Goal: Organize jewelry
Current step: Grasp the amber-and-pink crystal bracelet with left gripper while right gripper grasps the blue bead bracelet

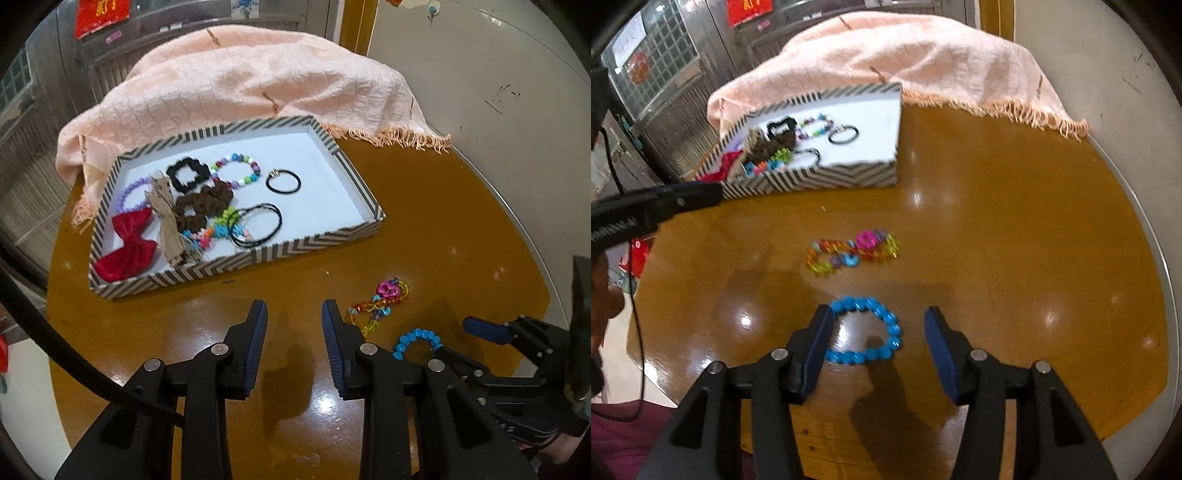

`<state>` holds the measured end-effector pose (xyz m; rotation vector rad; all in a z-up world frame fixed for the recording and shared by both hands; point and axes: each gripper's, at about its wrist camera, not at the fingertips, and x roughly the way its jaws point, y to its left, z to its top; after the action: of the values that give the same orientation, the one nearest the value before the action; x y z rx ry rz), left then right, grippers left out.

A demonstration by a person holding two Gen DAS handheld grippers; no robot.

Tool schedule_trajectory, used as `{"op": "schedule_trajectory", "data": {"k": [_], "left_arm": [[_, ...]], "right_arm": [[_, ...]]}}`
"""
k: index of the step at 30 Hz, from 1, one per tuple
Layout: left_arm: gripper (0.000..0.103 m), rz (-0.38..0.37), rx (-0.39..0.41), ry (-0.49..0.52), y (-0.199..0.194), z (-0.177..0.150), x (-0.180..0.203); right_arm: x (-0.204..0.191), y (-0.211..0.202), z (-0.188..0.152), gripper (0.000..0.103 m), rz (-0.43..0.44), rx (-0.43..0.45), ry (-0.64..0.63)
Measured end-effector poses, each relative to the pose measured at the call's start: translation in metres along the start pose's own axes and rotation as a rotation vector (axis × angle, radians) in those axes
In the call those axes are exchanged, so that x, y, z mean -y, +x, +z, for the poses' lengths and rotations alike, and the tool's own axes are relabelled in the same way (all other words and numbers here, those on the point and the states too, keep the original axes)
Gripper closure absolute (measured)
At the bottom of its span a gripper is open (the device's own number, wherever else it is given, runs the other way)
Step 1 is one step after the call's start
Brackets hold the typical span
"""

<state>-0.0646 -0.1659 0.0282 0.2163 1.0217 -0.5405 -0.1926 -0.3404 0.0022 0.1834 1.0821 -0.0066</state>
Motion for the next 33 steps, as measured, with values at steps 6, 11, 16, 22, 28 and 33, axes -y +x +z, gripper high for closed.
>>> {"op": "schedule_trajectory", "data": {"k": [6, 11, 16, 22, 28, 33], "left_arm": [[0.085, -0.009, -0.036, -0.005, 0.011, -0.001, 0.001], [0.085, -0.041, -0.067, -0.006, 0.021, 0.000, 0.004], [0.079, -0.101, -0.101, 0.012, 0.033, 0.004, 0.015], [0.078, -0.175, -0.168, 0.075, 0.056, 0.005, 0.042], [0.077, -0.144, -0.187, 0.173, 0.076, 0.006, 0.065], [0.077, -0.125, -0.197, 0.213, 0.088, 0.007, 0.076]], "right_arm": [[-0.004, 0.021, -0.006, 0.054, -0.021, -0.027, -0.041], [-0.005, 0.029, -0.006, 0.077, -0.076, -0.027, -0.099], [0.001, 0.026, -0.009, 0.093, -0.083, -0.053, -0.119], [0.015, 0.023, -0.013, 0.093, -0.058, -0.059, -0.086], [0.021, 0.022, -0.015, 0.093, -0.041, -0.042, -0.084], [0.018, 0.022, -0.016, 0.093, -0.045, -0.030, -0.096]]}}
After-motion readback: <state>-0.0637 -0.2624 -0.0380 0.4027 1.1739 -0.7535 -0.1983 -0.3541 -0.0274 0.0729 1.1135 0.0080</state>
